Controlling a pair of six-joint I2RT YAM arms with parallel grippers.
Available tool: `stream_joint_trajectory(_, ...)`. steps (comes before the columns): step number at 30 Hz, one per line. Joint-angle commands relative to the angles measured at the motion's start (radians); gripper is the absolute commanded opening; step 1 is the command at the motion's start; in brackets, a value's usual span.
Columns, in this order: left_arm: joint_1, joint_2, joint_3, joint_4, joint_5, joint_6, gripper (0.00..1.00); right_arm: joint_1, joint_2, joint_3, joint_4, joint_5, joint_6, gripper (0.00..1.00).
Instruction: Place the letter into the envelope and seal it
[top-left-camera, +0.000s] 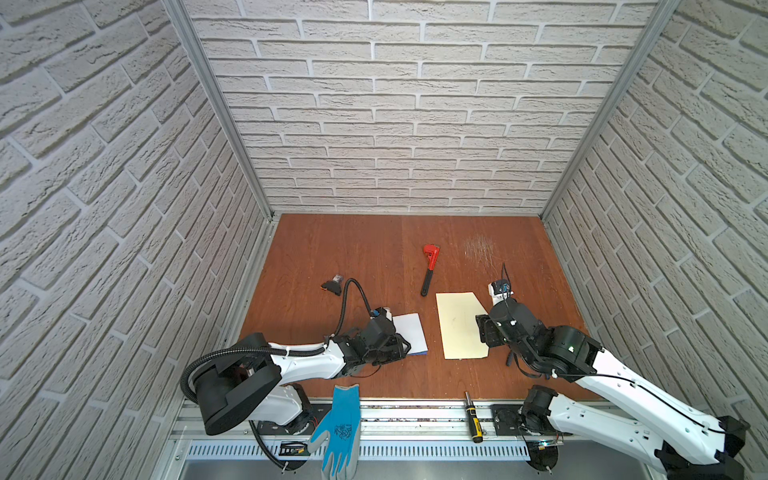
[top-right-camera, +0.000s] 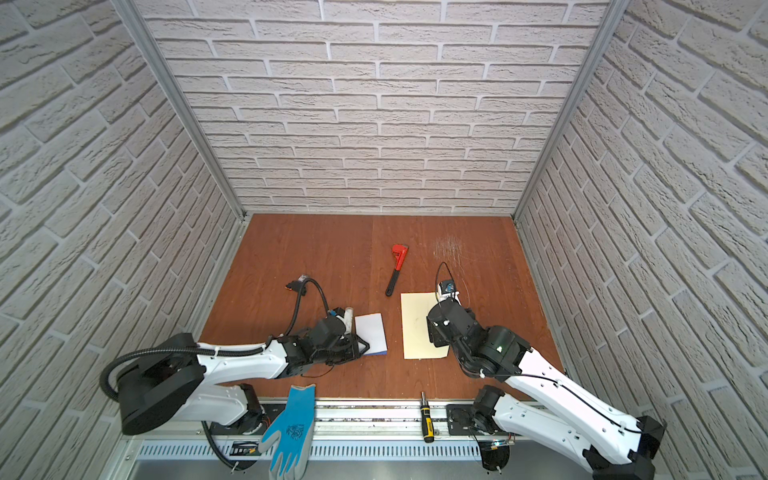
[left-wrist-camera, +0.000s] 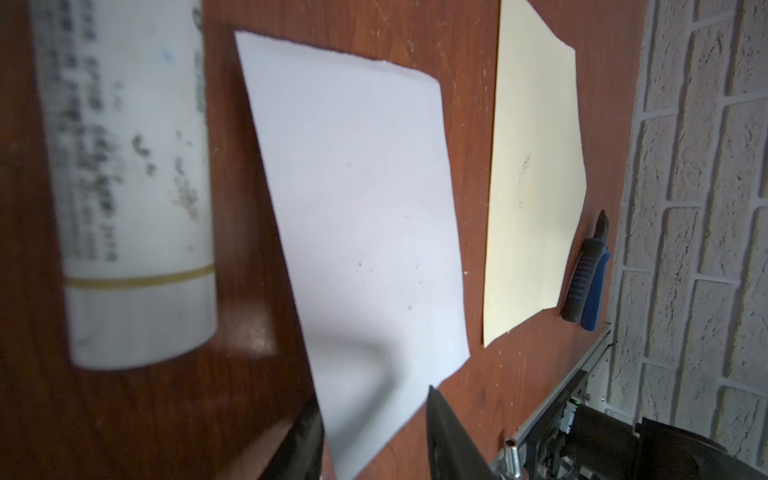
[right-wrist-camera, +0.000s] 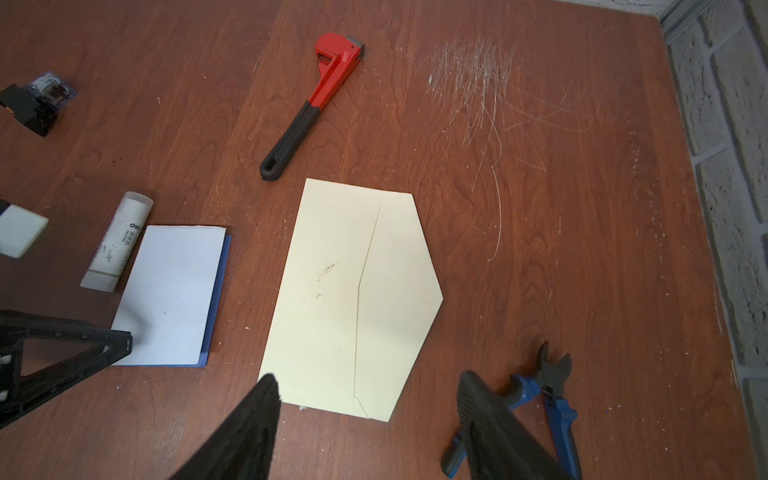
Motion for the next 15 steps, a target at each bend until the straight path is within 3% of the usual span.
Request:
stream_joint_trajectory(1, -0.003, -0.043, 0.022, -0.055, -0.013, 0.026, 0.44, -0.05, 0.001, -0.015, 0.024, -0.062, 0.02, 0.74)
stream_joint_trajectory(8, -0.024, -0.121, 0.063, -0.154, -0.031, 0.061, 0.51, -0.224, 0.012, -0.048, 0.025, -0.168, 0.016, 0.83)
stream_joint_trajectory(15, -0.093, -0.178, 0.133, -0.157, -0.056, 0.21, 0.52, -0.456, 0.047, -0.12, 0.085, -0.368, -0.006, 0.83)
